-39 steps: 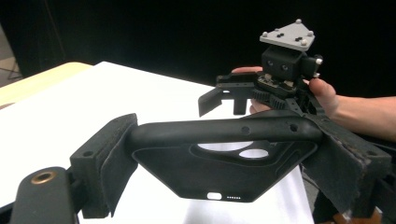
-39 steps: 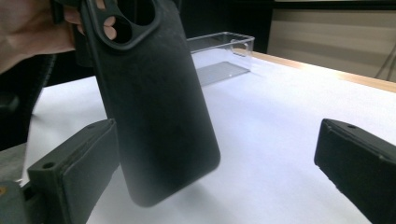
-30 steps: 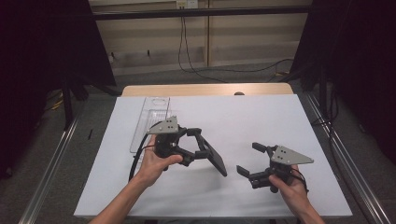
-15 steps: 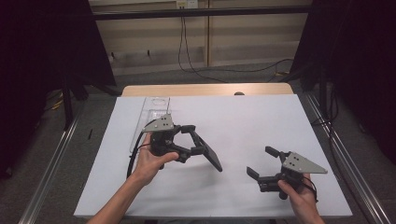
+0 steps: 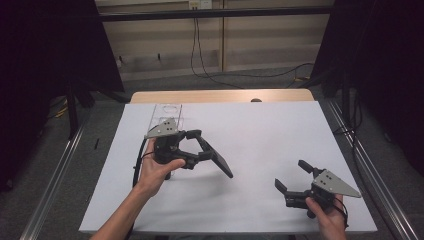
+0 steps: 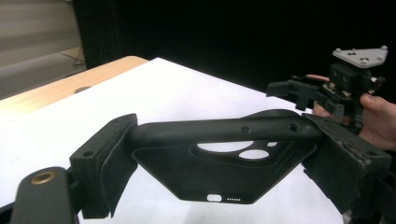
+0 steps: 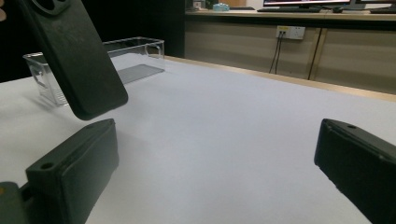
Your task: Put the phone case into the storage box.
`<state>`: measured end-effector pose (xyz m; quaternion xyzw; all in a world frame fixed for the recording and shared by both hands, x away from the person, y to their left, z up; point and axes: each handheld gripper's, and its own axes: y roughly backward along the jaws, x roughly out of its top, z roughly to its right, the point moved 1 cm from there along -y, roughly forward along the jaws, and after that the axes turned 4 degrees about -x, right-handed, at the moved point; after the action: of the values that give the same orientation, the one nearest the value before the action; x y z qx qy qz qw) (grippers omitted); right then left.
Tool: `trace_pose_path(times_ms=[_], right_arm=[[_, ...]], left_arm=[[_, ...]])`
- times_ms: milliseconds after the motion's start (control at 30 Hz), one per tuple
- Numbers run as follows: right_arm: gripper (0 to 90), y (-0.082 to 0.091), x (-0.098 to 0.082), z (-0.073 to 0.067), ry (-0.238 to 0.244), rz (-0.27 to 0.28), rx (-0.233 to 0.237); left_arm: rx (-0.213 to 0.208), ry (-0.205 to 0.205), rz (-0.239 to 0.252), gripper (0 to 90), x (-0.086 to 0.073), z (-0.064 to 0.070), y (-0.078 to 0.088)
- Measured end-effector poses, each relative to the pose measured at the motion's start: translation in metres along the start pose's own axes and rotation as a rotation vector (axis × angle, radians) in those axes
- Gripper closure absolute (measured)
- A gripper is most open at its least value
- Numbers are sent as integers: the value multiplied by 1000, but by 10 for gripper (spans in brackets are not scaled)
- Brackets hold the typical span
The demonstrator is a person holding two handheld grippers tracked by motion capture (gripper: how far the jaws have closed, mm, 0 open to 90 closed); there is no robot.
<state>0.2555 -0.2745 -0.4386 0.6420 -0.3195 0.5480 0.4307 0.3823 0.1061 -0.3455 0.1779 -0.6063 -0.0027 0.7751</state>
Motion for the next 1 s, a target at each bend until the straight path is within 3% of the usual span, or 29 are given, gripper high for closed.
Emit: trace_pose_path(times_ms=[367,1000], right_arm=[[0,4,0,9,-9,7,-59],[0,3,0,6,-17,10,-25]], left_arm=[[68,18,-7,145,14,-6,20],[218,34,-6,143,34,-27,42]])
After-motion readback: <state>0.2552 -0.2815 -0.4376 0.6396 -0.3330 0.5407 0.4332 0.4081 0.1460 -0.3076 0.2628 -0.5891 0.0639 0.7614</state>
